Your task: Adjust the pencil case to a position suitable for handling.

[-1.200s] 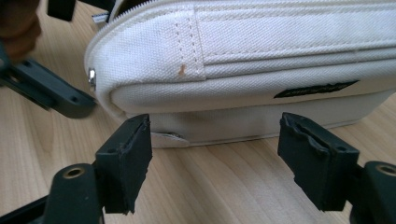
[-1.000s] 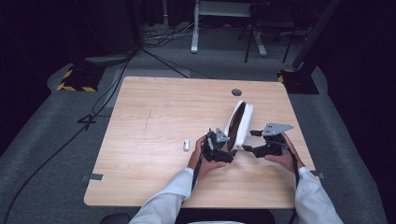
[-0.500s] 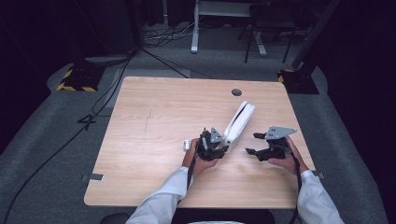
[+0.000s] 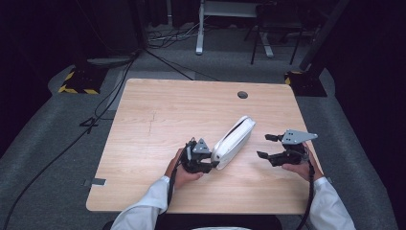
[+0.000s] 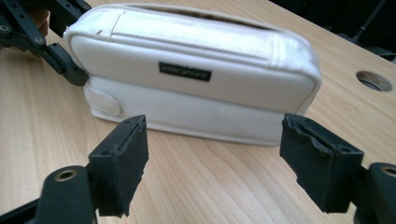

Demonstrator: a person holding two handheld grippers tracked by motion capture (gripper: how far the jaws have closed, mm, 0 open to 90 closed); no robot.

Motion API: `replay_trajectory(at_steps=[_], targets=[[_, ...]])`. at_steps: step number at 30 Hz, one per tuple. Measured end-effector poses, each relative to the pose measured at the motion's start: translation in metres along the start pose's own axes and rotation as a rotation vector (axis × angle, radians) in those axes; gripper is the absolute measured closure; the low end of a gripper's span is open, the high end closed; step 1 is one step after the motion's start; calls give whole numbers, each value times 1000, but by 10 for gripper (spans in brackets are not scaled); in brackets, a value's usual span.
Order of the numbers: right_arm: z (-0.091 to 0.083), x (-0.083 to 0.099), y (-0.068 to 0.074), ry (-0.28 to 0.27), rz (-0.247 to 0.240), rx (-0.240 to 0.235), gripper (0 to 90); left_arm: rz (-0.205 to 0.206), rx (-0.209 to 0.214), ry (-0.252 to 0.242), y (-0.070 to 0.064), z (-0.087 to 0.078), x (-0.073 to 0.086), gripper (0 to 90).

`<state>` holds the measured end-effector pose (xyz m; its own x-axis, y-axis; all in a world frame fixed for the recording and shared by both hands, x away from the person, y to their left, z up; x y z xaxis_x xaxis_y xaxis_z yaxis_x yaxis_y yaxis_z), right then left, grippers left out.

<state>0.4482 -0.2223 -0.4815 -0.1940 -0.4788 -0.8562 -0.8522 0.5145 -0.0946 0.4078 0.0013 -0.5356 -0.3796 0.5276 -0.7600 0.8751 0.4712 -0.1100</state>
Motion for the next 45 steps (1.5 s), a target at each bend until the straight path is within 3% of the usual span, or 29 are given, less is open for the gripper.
replay_trajectory(at_steps=[3, 5, 10, 18, 25, 30, 35, 40, 45], targets=[[1, -11, 10, -14, -32, -18, 231, -11, 17, -7, -1, -8, 6, 450], [1, -17, 14, -23, -48, -26, 228, -19, 3, -6, 1, -11, 8, 362], [6, -32, 22, -34, -83, -44, 226, -13, -17, -19, 2, -19, 10, 293], [13, -53, 33, -47, -139, -85, 224, -5, -49, -77, 8, -35, 2, 332], [30, -59, 31, -13, -167, -91, 217, -11, -75, -99, 15, -38, -3, 359], [44, -55, 26, 18, -160, -88, 221, -13, -77, -97, 21, -34, -7, 425], [53, -44, 29, 60, -173, -100, 228, -13, -106, -104, 27, -30, -11, 478], [46, -37, 33, 59, -170, -116, 249, -14, -147, -109, 34, -29, -13, 567], [40, -32, 37, 58, -168, -128, 249, -52, -151, -120, 43, -28, -14, 554]])
Point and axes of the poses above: each handheld gripper's, and its own axes: z roughly forward along the jaws, x roughly out of its underside, y roughly to its left, the point moved 9 cm from there along z, roughly forward along the jaws
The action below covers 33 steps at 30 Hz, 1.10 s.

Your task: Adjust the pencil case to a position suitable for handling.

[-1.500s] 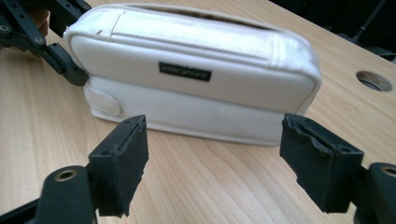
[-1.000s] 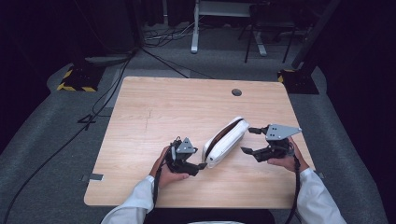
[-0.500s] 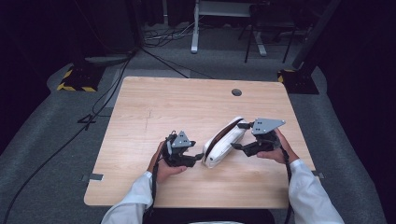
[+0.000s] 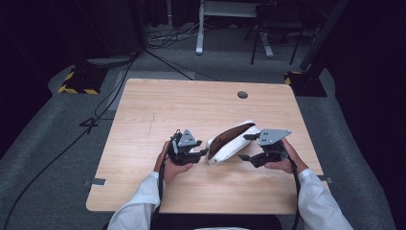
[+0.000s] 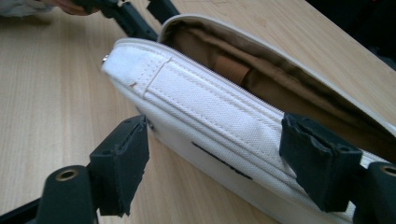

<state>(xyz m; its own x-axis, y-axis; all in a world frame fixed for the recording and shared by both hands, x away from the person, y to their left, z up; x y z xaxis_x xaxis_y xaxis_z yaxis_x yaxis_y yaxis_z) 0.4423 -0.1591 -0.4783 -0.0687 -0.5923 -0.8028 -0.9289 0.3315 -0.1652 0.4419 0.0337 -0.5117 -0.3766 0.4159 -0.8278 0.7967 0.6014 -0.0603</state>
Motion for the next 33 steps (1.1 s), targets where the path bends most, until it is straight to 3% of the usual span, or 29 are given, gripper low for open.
replay_trajectory(at_steps=[3, 6, 12, 16, 19, 20, 21, 25, 29, 33], targets=[[-3, 0, 5, 0, 0, -30, 272, -29, -5, -1, 6, 5, 1, 481], [-1, 0, 3, 20, -22, -3, 264, -18, -4, 11, 9, 11, 3, 446], [-2, -5, -2, -9, -13, 15, 257, -51, -23, -2, 12, 19, -2, 364], [-5, -11, -9, -25, -7, 43, 249, -67, -4, -18, 11, 22, -5, 331], [-7, -19, -22, -45, 13, 65, 244, -45, 7, -4, 9, 26, -6, 326], [-5, -20, -26, -39, 9, 72, 244, -37, -2, -2, 10, 27, -7, 334], [-4, -20, -30, -27, 2, 79, 242, -44, 15, -3, 8, 29, -8, 344], [6, -15, -37, 11, 33, 49, 240, -21, 36, 12, 4, 37, -9, 445], [11, -10, -34, 33, 35, 32, 244, 4, 51, 13, 0, 38, -10, 696], [10, -6, -29, 28, 36, 29, 253, 18, 78, 30, -1, 33, -7, 749]])
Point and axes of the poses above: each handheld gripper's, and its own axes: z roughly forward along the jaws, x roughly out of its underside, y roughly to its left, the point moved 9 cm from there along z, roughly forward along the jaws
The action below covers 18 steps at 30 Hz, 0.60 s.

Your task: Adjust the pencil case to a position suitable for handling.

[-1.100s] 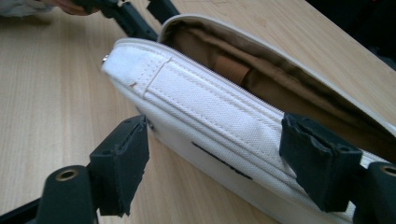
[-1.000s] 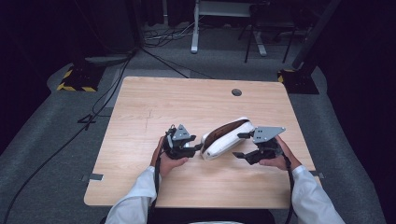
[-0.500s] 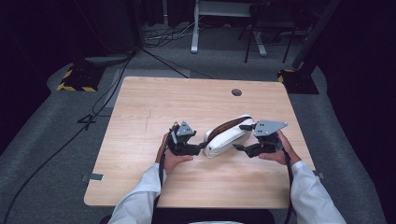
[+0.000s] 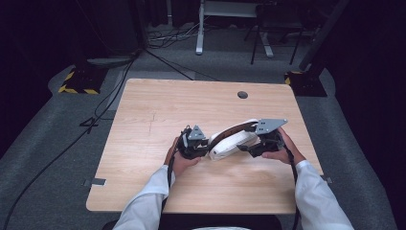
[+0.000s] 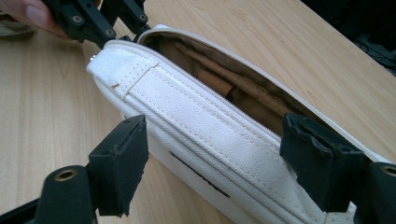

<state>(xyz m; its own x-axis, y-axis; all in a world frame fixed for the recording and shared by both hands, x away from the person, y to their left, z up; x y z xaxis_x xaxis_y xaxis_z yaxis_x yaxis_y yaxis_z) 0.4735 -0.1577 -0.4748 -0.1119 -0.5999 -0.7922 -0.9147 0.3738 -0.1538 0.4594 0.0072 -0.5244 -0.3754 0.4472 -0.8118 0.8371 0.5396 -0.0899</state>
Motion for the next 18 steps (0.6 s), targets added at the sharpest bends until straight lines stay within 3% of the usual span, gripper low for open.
replay_trajectory(at_steps=[4, 8, 12, 18], targets=[[-5, 2, 13, -9, -14, -21, 266, -2, 28, 7, 0, -8, 5, 780], [-10, 0, 28, -24, -29, -51, 273, -32, 101, 17, -3, -18, 12, 781], [-13, -4, 36, -42, -39, -52, 267, -39, 84, 21, 2, -25, 15, 732], [-20, -2, 32, -71, -9, -13, 261, -43, 21, 7, 9, -30, 15, 495]])
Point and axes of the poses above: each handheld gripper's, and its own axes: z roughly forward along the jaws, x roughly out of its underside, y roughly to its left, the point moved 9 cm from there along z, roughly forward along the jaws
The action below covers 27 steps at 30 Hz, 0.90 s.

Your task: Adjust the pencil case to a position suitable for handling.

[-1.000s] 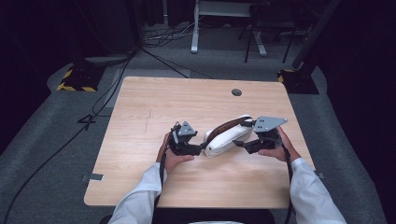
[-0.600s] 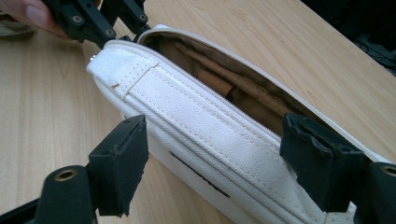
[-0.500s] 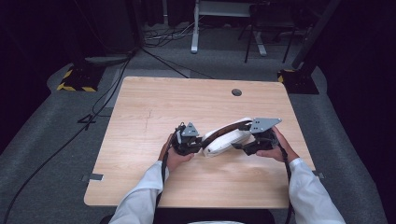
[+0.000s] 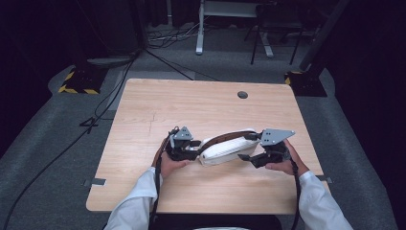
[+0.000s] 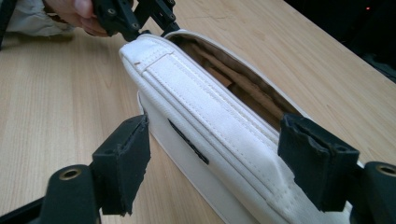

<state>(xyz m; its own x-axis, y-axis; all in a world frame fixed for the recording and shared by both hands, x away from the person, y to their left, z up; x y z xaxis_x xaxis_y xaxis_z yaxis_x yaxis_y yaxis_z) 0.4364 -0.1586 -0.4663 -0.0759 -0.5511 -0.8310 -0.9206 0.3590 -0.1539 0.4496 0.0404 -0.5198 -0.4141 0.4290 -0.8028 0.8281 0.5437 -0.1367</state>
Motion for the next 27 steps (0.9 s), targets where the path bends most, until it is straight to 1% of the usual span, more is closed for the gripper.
replay_trajectory(at_steps=[1, 3, 4, 5, 6, 7, 8, 11, 12, 14, 15, 16, 17, 19, 20, 22, 25, 26, 27], targets=[[-1, 1, -1, -2, 0, 4, 261, 4, 3, -5, -1, -1, 0, 496], [-5, 3, -1, -12, 17, 3, 258, 12, -31, -1, 1, -3, 0, 443], [-8, 3, -2, -16, 17, 9, 258, 2, -34, -1, 2, -4, 0, 412], [-10, 4, -3, -20, 17, 15, 258, 2, -39, -2, 2, -6, 1, 409], [-10, 4, -3, -20, 17, 15, 258, 2, -39, -2, 2, -6, 1, 386], [-13, 5, -3, -23, 19, 17, 258, -5, -58, 4, 3, -8, 2, 386], [-15, 6, -3, -28, 21, 22, 258, 1, -73, 10, 4, -9, 3, 334], [-24, 10, -5, -48, 39, 41, 258, 3, -94, 16, 4, -16, 8, 285], [-26, 10, -6, -51, 44, 49, 258, 0, -89, 19, 4, -18, 10, 278], [-27, 12, -7, -53, 51, 53, 260, -3, -100, 24, 6, -20, 13, 273], [-27, 13, -7, -50, 53, 53, 260, -7, -99, 25, 6, -22, 14, 262], [-26, 14, -7, -45, 50, 57, 260, 3, -114, 28, 8, -25, 15, 258], [-26, 14, -6, -39, 46, 60, 260, 1, -106, 25, 7, -26, 16, 258], [-26, 15, -5, -45, 49, 58, 260, 3, -113, 21, 7, -32, 17, 256], [-26, 15, -5, -46, 47, 58, 260, 11, -122, 24, 9, -34, 19, 256], [-28, 16, -5, -45, 43, 70, 260, 8, -141, 40, 14, -36, 24, 263], [-33, 20, -5, -53, 53, 76, 260, -12, -156, 54, 21, -35, 31, 270], [-35, 23, -6, -55, 59, 81, 260, -39, -157, 50, 26, -34, 33, 270], [-38, 26, -6, -55, 63, 83, 260, -100, -149, 37, 30, -30, 34, 266]])
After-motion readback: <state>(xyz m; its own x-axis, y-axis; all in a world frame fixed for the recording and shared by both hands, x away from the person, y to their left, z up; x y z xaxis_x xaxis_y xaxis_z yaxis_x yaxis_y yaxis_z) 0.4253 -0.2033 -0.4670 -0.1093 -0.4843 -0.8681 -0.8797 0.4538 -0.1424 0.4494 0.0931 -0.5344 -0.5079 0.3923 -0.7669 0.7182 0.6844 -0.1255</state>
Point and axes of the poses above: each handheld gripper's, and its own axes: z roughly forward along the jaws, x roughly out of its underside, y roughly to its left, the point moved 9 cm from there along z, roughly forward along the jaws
